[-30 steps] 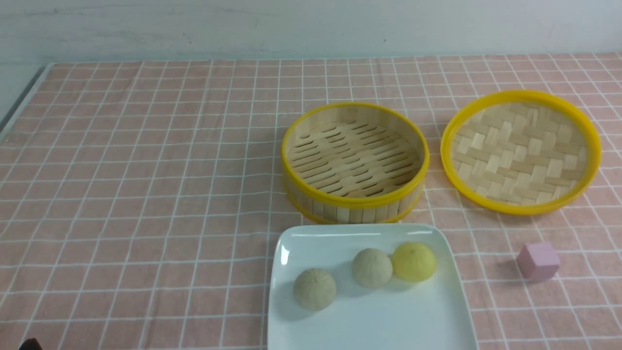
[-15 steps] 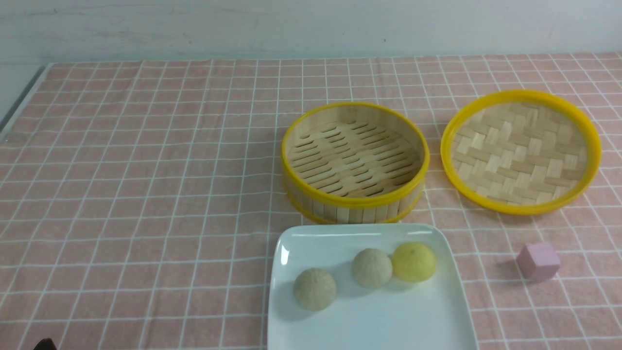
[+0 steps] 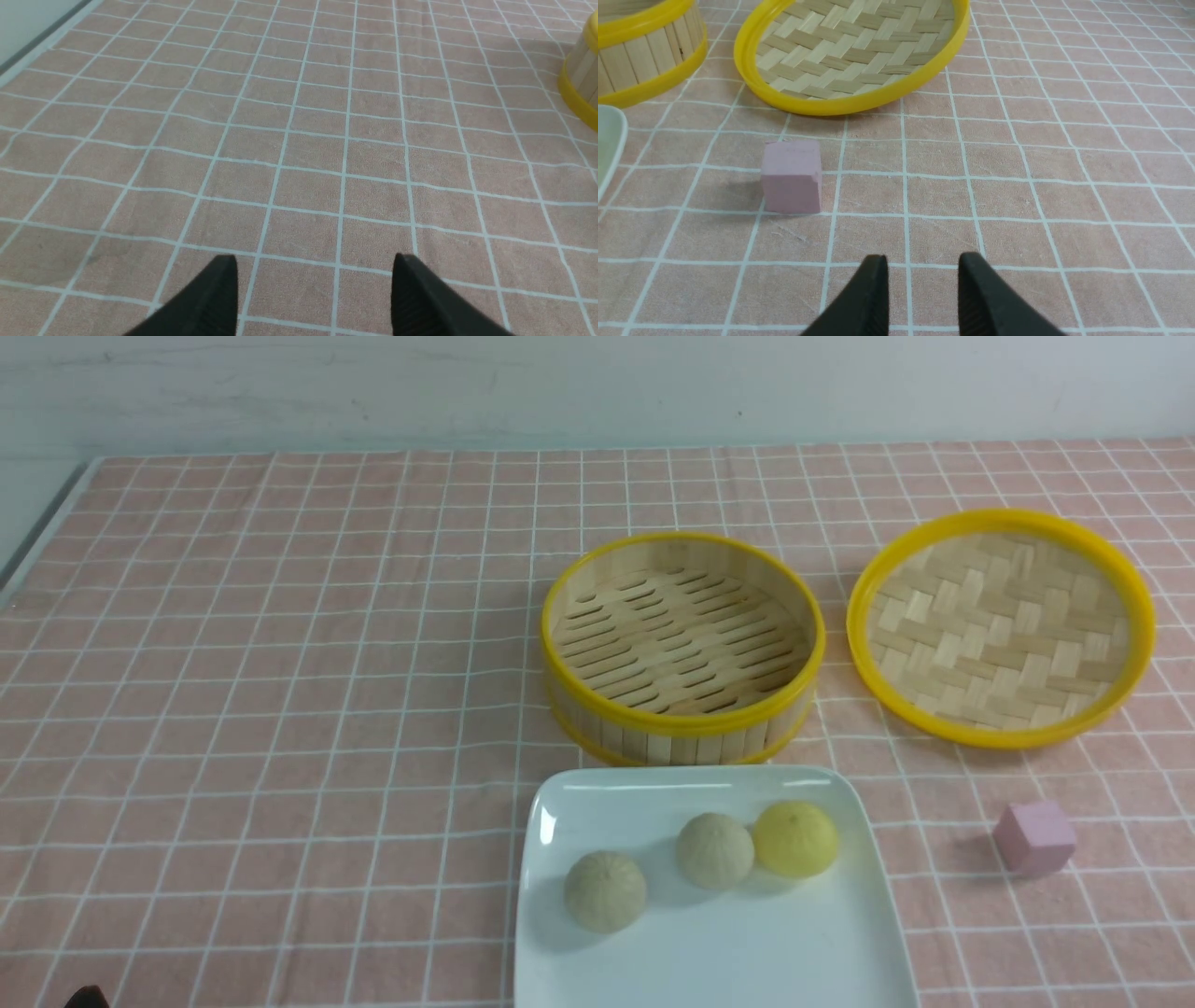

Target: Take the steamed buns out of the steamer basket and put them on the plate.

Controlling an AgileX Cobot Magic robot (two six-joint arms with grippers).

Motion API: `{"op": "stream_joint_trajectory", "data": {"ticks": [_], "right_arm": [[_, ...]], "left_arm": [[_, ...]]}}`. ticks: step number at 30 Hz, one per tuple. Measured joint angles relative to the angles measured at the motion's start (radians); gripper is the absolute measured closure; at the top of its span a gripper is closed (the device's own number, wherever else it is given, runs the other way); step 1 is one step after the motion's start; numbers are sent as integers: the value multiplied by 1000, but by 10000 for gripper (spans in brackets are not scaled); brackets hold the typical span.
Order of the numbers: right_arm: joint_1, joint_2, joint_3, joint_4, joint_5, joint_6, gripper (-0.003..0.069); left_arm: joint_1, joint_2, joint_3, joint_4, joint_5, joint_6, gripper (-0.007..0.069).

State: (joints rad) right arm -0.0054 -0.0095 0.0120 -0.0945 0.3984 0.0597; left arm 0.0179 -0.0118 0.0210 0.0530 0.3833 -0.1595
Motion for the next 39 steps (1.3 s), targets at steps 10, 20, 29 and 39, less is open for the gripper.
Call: {"op": "stream_joint_trajectory", "data": {"ticks": [10,20,29,39], "right_arm": [[0,0,0,0,0,0,419],[0,0,0,0,0,0,419],[0,0,0,0,0,0,419],[0,0,0,0,0,-1,419]], "left_arm": [[0,0,0,0,0,0,172],[0,0,0,2,0,0,172],[0,0,0,45,0,0,172],[0,0,0,71,2,0,172]]}}
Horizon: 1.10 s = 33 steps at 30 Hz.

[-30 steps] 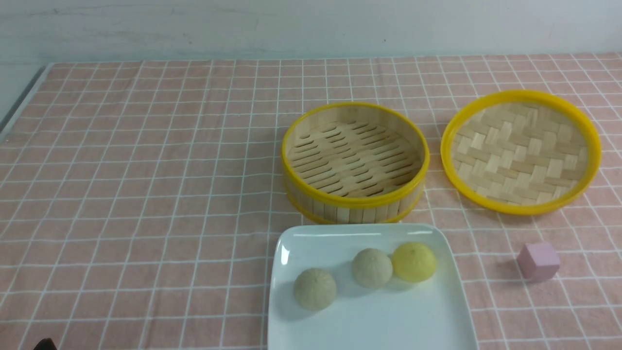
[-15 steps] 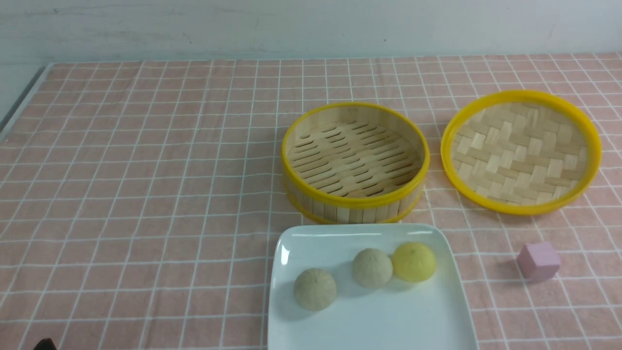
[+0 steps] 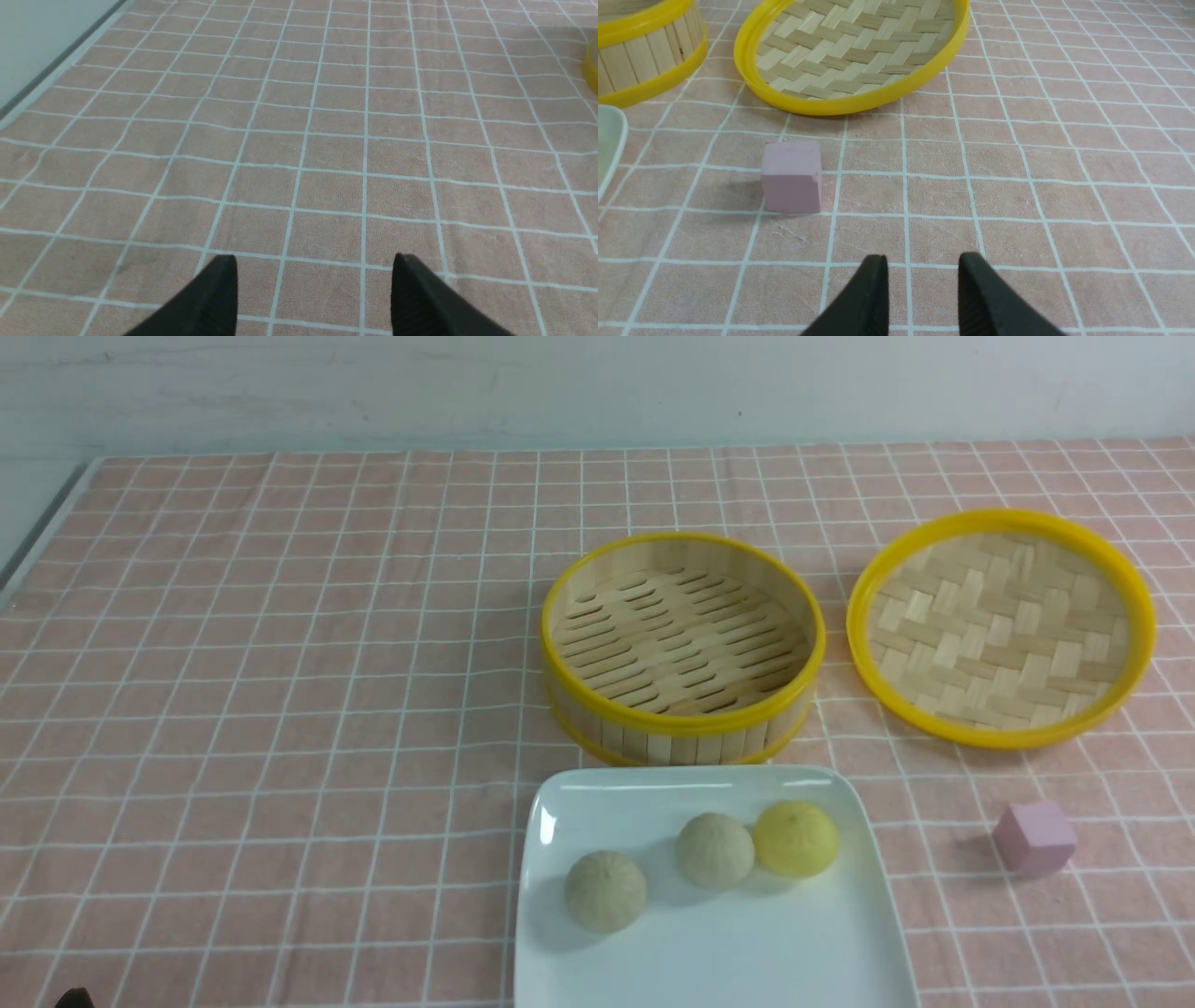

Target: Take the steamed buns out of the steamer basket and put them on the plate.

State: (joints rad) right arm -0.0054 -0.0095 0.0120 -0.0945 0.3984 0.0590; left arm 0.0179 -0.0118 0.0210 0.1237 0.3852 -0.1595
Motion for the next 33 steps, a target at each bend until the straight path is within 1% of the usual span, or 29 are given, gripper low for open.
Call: {"op": "stream_joint_trajectory", "data": {"ticks": [33], "right_arm": [[0,0,0,0,0,-2,419]], "left_arm": [[0,0,0,0,0,11,172]]}}
